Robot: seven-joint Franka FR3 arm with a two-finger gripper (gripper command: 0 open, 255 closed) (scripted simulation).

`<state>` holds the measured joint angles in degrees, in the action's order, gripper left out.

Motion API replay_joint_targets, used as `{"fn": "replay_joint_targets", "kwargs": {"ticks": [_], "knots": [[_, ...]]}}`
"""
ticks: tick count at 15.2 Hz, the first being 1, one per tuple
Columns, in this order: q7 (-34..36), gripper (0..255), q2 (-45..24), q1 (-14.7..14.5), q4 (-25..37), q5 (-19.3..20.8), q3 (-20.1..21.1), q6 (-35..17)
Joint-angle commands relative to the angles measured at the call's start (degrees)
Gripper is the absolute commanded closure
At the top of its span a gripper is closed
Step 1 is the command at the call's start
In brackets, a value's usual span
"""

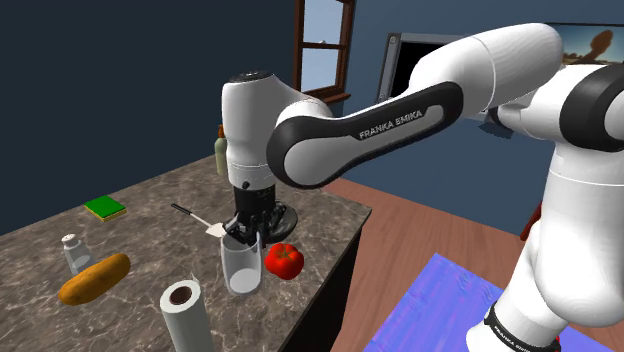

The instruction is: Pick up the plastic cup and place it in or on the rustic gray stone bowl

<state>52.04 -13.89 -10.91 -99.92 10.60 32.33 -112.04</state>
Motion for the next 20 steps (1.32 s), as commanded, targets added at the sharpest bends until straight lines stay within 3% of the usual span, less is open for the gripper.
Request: {"fn": "replay_joint_targets", "kwargs": {"ticks": [1,12,20], "knots": [[-0.27,255,0.64,0.09,0.68,-0.42,0.12,1.2],[-1.16,255,1.63,-0.1,7.72,-1.3,0.48,9.02],[-10.91,255,-0.1,5.47,12.65,-1.35,-3.1,11.61]]}}
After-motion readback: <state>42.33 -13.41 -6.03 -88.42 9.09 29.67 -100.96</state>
